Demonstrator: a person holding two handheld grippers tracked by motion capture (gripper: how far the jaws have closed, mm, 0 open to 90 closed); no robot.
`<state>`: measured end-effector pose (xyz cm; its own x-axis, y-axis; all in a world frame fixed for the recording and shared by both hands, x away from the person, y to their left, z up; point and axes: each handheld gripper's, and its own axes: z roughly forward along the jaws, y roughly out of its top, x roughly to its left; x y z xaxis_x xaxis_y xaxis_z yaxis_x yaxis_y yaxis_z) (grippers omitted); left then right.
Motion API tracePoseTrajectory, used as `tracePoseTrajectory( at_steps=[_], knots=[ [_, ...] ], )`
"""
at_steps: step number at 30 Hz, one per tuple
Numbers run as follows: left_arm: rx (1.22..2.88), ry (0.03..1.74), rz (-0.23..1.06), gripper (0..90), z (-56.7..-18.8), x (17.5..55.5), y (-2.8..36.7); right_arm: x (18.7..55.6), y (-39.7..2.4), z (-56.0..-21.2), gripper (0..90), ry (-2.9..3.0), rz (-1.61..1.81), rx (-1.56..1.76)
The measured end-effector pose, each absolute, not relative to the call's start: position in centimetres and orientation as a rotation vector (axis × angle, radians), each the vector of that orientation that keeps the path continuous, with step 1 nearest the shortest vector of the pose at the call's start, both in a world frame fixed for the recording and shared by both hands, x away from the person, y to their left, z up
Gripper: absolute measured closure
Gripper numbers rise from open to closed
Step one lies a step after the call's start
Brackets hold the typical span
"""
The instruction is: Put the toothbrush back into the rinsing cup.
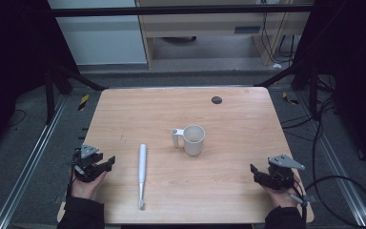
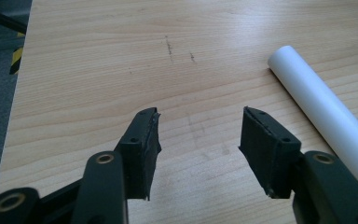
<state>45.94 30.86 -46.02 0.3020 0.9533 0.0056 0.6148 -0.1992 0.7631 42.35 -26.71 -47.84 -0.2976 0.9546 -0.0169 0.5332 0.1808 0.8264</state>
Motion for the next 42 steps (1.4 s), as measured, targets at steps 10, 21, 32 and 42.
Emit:
tracePoseTrajectory(
  at_steps=[10,21,32,42],
  knots=[
    [1.929,1.314,0.649,51.4,-46.1,45.5,30.2,42.0,-25.7,-47.7,27.2,1.947,0.975,1.353],
    [1.988,1.299,0.526,58.1,-45.9,44.8,29.7,41.8,-25.4,-47.5,28.0,1.954,0.980,1.338],
    [2.049,1.248,0.408,73.8,-45.8,43.9,28.8,41.8,-25.4,-47.6,28.7,1.965,0.975,1.340],
    [2.137,1.184,0.369,84.7,-46.1,43.0,27.0,41.9,-25.4,-47.7,29.1,1.971,0.966,1.343]
  ],
)
